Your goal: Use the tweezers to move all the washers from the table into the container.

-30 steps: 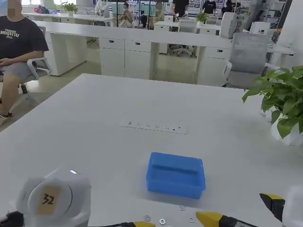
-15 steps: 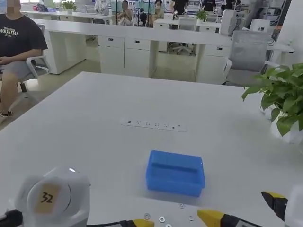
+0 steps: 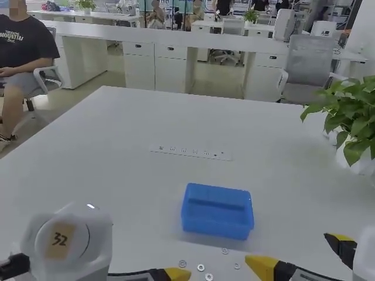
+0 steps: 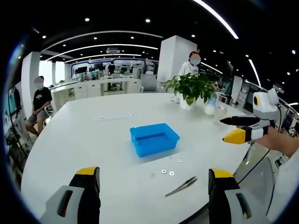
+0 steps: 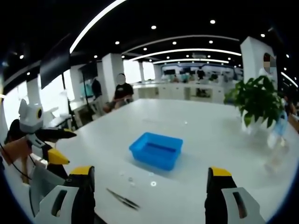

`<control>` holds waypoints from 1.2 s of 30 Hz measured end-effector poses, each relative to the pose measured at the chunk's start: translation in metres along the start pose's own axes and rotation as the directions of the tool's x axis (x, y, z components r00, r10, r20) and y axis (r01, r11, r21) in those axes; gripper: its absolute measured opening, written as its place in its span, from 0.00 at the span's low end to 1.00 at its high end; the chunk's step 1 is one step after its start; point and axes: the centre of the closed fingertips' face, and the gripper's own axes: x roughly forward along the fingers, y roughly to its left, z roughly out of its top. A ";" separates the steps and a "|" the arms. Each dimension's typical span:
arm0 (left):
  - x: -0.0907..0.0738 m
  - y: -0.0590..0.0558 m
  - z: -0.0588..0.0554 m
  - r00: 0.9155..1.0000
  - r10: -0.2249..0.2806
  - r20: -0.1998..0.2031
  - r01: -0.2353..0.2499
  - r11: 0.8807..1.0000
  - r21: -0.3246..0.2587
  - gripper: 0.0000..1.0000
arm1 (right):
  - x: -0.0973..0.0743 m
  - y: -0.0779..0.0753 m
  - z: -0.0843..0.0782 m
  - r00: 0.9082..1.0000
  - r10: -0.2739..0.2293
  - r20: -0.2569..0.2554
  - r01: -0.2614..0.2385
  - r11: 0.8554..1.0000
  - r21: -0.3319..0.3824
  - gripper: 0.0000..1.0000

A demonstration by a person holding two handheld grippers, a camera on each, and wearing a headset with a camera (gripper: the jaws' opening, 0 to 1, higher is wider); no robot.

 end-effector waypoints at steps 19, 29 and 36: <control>0.023 -0.027 -0.024 0.981 -0.145 -0.128 0.165 0.973 0.163 0.75 | 0.003 0.000 -0.012 1.000 0.014 -0.028 -0.013 0.999 0.035 0.95; 0.041 -0.039 -0.038 0.943 -0.235 -0.237 0.297 0.916 0.271 0.50 | 0.003 0.001 -0.021 0.998 0.031 -0.058 -0.029 0.999 0.041 0.79; 0.055 -0.041 -0.053 0.913 -0.273 -0.303 0.364 0.880 0.305 0.37 | 0.008 0.008 -0.031 0.995 0.050 -0.092 -0.047 0.998 0.041 0.71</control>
